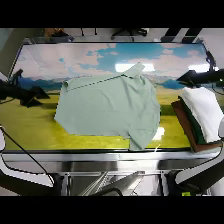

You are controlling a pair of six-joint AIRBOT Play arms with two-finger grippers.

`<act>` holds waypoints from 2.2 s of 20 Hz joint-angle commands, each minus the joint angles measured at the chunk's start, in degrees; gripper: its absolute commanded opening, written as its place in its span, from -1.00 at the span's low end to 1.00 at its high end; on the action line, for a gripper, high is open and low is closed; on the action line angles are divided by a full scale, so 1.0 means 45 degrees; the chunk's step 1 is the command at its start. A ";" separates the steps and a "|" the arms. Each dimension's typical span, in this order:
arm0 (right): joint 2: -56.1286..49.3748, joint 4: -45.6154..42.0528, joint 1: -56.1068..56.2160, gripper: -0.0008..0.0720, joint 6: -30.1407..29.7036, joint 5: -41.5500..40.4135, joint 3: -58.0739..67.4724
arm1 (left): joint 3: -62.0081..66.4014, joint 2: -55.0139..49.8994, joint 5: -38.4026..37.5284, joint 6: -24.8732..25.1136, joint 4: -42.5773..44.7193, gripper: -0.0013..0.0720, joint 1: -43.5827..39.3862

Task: Fold the shirts.

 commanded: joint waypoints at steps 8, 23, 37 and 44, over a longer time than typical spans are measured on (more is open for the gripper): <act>0.4158 -0.2404 -0.0491 0.21 0.0563 -0.0777 -0.8179 | -0.4556 -0.1253 0.0952 0.2890 -0.1991 0.81 -0.0316; 0.3662 -0.1846 0.2705 -0.04 -0.0039 -0.3361 -1.1720 | -0.4532 -0.1185 -0.0670 0.2880 -0.2093 -0.93 -0.0627; 0.9209 0.3779 0.2657 -0.94 -0.2356 -0.4143 -0.0534 | 0.0136 0.8616 -0.1141 0.1875 -1.3571 -0.93 0.1030; 0.9879 0.2293 0.2662 -0.94 -0.2361 -0.6479 0.3036 | 0.5134 1.0025 -0.0049 0.0481 -1.2876 -0.93 0.4391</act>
